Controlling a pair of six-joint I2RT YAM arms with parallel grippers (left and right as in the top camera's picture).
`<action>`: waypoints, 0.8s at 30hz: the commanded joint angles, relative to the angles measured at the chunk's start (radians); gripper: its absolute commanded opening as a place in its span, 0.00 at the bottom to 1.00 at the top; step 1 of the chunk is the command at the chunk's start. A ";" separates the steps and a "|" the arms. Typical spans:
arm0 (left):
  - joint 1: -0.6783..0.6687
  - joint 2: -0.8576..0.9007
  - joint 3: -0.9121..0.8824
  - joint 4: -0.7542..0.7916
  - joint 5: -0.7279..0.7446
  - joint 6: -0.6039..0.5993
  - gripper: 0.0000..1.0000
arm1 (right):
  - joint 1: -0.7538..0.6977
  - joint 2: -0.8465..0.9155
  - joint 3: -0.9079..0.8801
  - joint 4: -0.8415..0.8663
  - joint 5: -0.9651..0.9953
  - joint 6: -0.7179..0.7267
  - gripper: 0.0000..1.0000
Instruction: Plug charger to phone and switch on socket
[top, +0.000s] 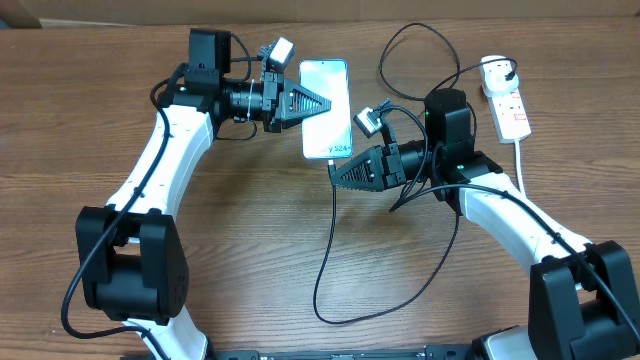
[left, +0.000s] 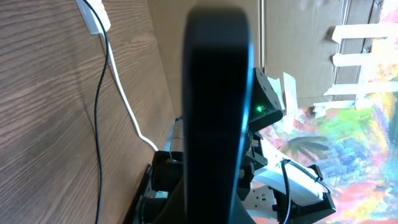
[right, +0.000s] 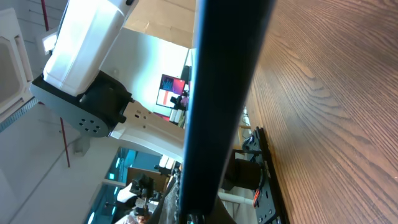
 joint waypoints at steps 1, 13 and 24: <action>0.006 -0.004 0.009 0.000 0.054 -0.009 0.04 | -0.004 -0.023 0.016 0.006 -0.018 0.004 0.04; 0.004 -0.004 0.009 0.000 0.053 -0.017 0.04 | -0.002 -0.023 0.016 0.006 0.003 0.015 0.04; 0.003 -0.004 0.009 0.000 0.053 -0.017 0.04 | -0.002 -0.023 0.016 0.006 0.004 0.015 0.04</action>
